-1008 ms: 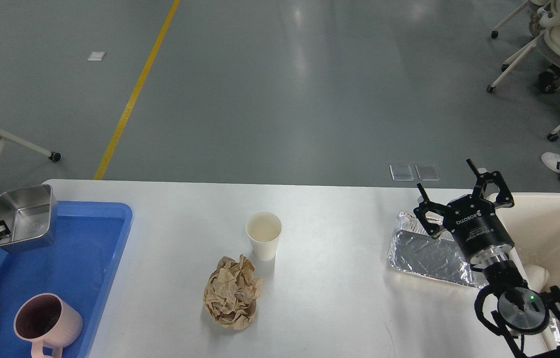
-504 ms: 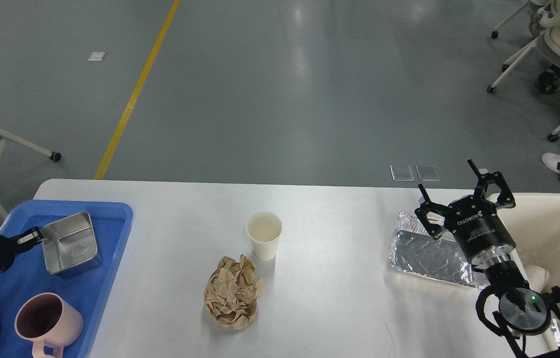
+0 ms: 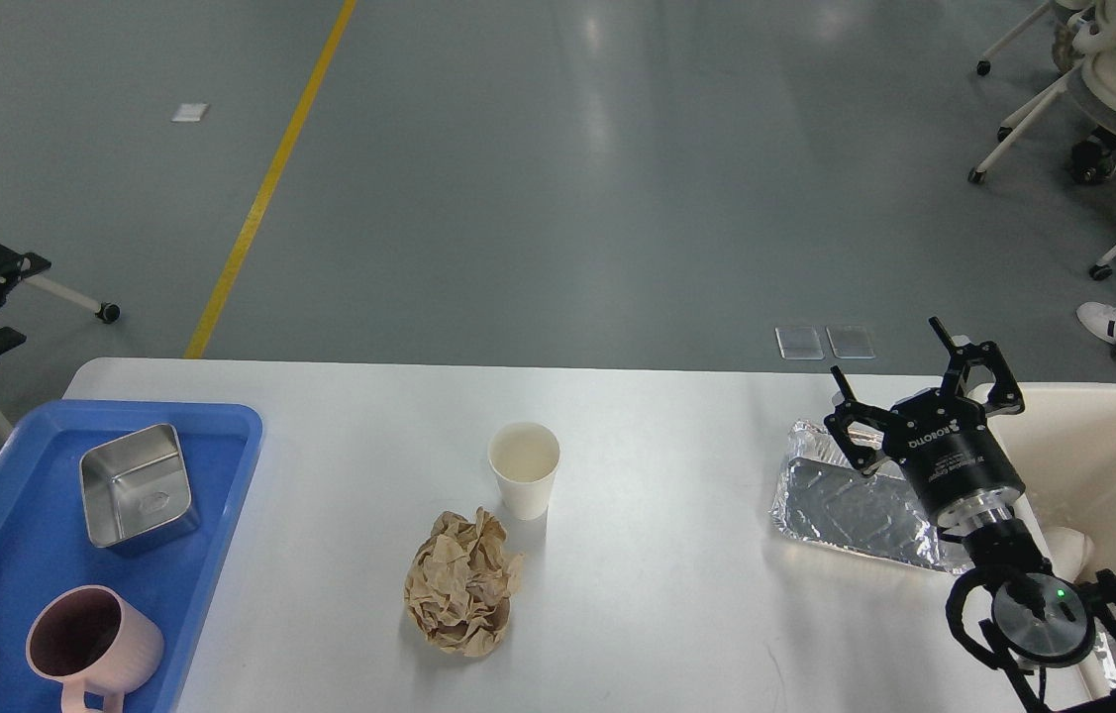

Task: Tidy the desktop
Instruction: 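Lift the steel box and place it in the blue tray, then retract the left gripper and move the right gripper aside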

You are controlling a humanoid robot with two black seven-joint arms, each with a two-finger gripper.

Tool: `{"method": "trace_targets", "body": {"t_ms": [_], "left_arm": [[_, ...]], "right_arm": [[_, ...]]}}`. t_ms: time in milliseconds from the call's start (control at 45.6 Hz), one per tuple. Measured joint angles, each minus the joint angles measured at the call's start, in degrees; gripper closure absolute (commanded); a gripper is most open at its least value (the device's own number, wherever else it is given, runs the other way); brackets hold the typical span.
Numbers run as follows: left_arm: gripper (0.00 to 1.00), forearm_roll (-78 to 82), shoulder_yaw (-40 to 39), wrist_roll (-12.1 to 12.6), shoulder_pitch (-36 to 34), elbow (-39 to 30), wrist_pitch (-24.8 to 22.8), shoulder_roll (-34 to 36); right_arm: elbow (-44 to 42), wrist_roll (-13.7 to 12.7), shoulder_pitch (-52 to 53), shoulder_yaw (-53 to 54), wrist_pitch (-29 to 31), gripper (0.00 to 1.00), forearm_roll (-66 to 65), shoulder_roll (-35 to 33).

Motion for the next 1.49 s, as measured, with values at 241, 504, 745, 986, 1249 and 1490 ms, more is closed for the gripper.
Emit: {"method": "trace_targets", "body": {"t_ms": [241, 504, 745, 986, 1249, 1490], "left_arm": [[0.03, -16.2, -12.8, -0.8, 10.1, -16.5, 6.3, 3.0], [0.03, -18.9, -27.6, -1.4, 24.1, -31.4, 11.8, -6.5], [0.03, -19.0, -42.4, -1.5, 34.1, -33.1, 12.1, -24.8], [0.03, -19.0, -48.7, -2.5, 35.8, -29.8, 12.0, -39.0], [0.03, -18.9, -47.9, -2.4, 33.3, -23.2, 11.1, -40.6], [0.03, -19.0, -44.9, -1.7, 32.6, -19.2, 8.7, -40.7]], "right_arm": [[-0.1, 0.0, -0.2, -0.3, -0.1, 0.0, -5.8, -0.4], [0.2, 0.1, 0.0, -0.2, 0.3, 0.0, -12.7, -1.3], [0.1, 0.1, 0.8, -0.6, 0.7, 0.0, -21.6, -7.9], [0.2, -0.1, 1.7, -1.5, 2.4, 0.0, -31.9, -19.3], [5.9, -0.2, 5.6, -10.2, 2.9, 0.0, -40.9, -32.0], [15.9, -0.1, 3.6, -12.5, 2.3, 0.0, -52.4, -48.4]]}}
